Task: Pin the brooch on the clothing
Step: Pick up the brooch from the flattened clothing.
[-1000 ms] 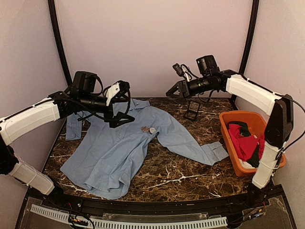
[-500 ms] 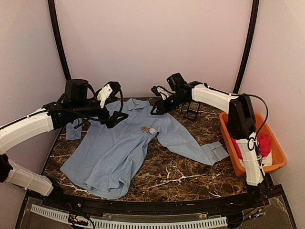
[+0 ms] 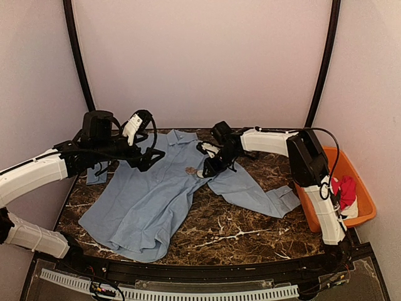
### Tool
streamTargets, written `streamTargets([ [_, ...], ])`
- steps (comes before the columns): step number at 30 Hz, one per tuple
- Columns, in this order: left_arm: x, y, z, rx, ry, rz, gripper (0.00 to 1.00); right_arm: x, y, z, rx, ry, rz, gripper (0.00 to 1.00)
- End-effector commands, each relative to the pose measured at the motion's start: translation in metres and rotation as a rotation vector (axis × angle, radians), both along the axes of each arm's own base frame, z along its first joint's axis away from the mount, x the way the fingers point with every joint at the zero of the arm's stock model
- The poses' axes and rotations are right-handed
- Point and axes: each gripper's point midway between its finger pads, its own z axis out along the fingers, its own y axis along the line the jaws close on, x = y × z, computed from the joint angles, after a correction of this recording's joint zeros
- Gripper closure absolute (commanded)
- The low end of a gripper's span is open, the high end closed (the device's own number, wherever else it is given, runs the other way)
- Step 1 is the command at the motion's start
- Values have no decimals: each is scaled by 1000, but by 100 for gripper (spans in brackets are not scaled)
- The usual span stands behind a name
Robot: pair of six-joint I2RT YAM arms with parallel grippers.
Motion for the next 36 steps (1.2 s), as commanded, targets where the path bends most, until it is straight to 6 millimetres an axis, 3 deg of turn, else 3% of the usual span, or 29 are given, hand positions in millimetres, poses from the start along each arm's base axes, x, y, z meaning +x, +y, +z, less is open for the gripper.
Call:
streamTargets([
  [1,-1,2,5,-25,4,20,0,-19,-14,6,-80,-53,2,73],
  [6,-2,2,5,-25,6,24,0,-27,-21,-5,-105,-48,34,70],
  [11,-2,0,2,-33,21,18,0,-24,-7,21,-44,-85,95,61],
  [16,-2,-1,0,-32,29,16,0,-9,-15,48,-121,-234,192,55],
  [21,-2,-3,-2,-37,40,7,0,0,-15,62,-140,-307,290,50],
  [29,-4,-5,-2,-44,49,-7,0,-1,0,66,122,-53,292,49],
  [33,-11,-18,0,-69,77,-67,0,-9,2,64,159,5,291,48],
  [36,-5,-34,-2,-112,147,-88,4,-8,1,69,220,52,264,48],
])
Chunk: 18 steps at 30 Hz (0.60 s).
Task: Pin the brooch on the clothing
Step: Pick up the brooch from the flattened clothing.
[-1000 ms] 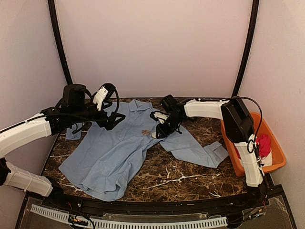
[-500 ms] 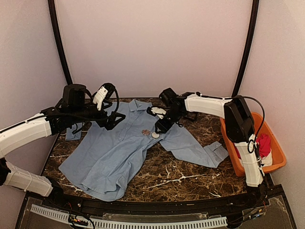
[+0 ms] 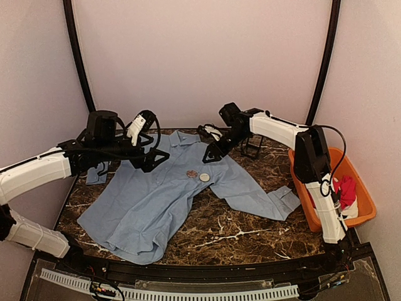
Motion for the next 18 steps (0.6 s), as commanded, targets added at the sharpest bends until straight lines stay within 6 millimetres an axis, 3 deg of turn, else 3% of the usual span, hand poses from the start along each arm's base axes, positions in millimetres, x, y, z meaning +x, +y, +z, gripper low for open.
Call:
streamTargets([
  [1,3,-29,-5,-78,130,-61,8,-19,7,-3,98,172,6,48],
  [6,22,-62,-9,-199,266,-45,15,-18,6,-1,205,278,-28,48],
  [12,33,-90,-46,-260,400,28,20,-13,3,-29,188,359,-76,49],
  [15,29,-93,-67,-289,444,39,21,-14,3,-30,179,304,-44,51],
  [18,23,-94,-63,-345,463,22,21,-7,-2,-32,90,110,15,52],
])
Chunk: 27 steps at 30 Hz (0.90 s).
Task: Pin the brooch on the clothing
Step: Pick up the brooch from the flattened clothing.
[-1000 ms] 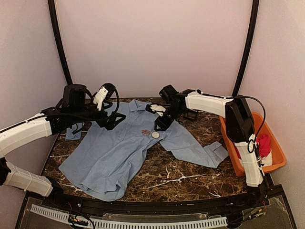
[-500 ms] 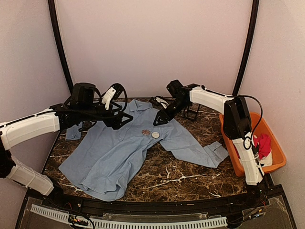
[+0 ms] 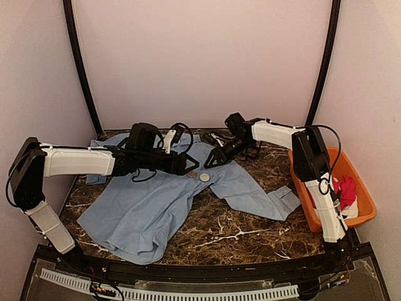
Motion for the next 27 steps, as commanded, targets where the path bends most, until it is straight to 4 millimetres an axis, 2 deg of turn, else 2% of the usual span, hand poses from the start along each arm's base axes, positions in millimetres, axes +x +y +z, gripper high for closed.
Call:
streamTargets([
  [1,-7,-3,17,-122,19,14,21,7,0,-2,-88,-254,93,51],
  [5,-22,11,29,-82,-23,-4,21,17,-5,1,-156,-481,206,56],
  [6,-24,16,40,-80,-50,3,20,15,-5,0,-155,-516,244,58],
  [7,-29,22,36,-51,-41,7,19,15,-4,-1,-159,-546,267,60],
  [8,-32,29,45,-38,-81,12,19,15,-3,-2,-167,-573,286,61],
  [11,-39,46,47,27,-117,36,15,11,-2,-6,-187,-626,339,65],
  [13,-45,57,54,42,-140,50,14,5,2,-9,-190,-657,376,73],
  [16,-50,66,52,65,-144,61,13,-4,5,-13,-195,-698,421,75],
  [21,-53,73,49,81,-141,73,11,-14,16,-8,-175,-765,468,76],
  [27,-56,77,45,86,-137,77,11,-10,21,-12,-207,-813,481,76],
])
